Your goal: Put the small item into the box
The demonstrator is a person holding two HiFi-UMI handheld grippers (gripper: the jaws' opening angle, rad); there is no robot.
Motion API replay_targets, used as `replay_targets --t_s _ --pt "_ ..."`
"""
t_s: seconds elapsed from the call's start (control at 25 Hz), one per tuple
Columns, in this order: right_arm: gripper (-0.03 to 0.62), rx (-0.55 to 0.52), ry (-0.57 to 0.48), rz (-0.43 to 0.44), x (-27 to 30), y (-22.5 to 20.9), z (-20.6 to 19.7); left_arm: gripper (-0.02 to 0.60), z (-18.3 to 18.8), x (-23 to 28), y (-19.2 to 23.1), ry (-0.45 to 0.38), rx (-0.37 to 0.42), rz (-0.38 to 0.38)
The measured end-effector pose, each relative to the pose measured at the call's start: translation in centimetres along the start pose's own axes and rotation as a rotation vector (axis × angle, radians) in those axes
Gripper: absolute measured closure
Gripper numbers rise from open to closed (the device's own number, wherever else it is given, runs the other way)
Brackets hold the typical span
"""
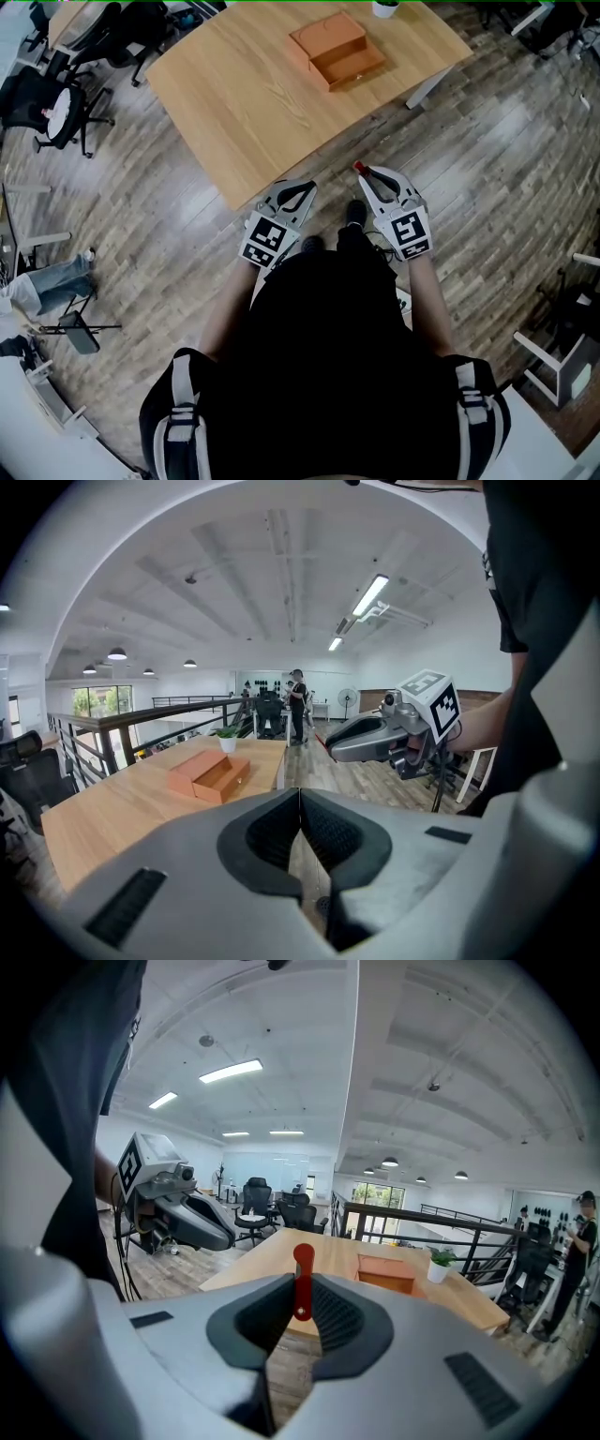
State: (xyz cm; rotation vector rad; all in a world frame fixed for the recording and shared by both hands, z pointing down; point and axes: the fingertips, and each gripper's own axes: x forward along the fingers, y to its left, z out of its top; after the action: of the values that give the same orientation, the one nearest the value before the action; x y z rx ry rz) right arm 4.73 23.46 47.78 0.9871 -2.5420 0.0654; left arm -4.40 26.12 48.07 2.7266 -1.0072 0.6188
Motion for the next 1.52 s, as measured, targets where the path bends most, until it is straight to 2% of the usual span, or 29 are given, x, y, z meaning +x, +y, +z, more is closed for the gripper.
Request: replay_targets --t_s 0.52,0.8,1.24,1.52 --pt "0.526 -0.010 -0.005 0.005 0.5 -8.1 -0.6 0.558 3.7 5.7 1.1 0.009 0.022 0.033" --pt "0.526 -0.028 0.009 0.039 1.1 -11.5 -1.2 0.558 4.6 8.5 1.3 0.015 0.001 0.060" --pt "0.526 -0.071 0.000 0.126 1.9 -16.1 -1.6 0.558 6.1 12.3 1.6 0.020 -0.041 0.152" --pt "0.526 -0.080 -0.015 0.165 2.0 -19.1 -2.3 0.558 7.3 15.2 1.3 0.029 -0.044 0.182"
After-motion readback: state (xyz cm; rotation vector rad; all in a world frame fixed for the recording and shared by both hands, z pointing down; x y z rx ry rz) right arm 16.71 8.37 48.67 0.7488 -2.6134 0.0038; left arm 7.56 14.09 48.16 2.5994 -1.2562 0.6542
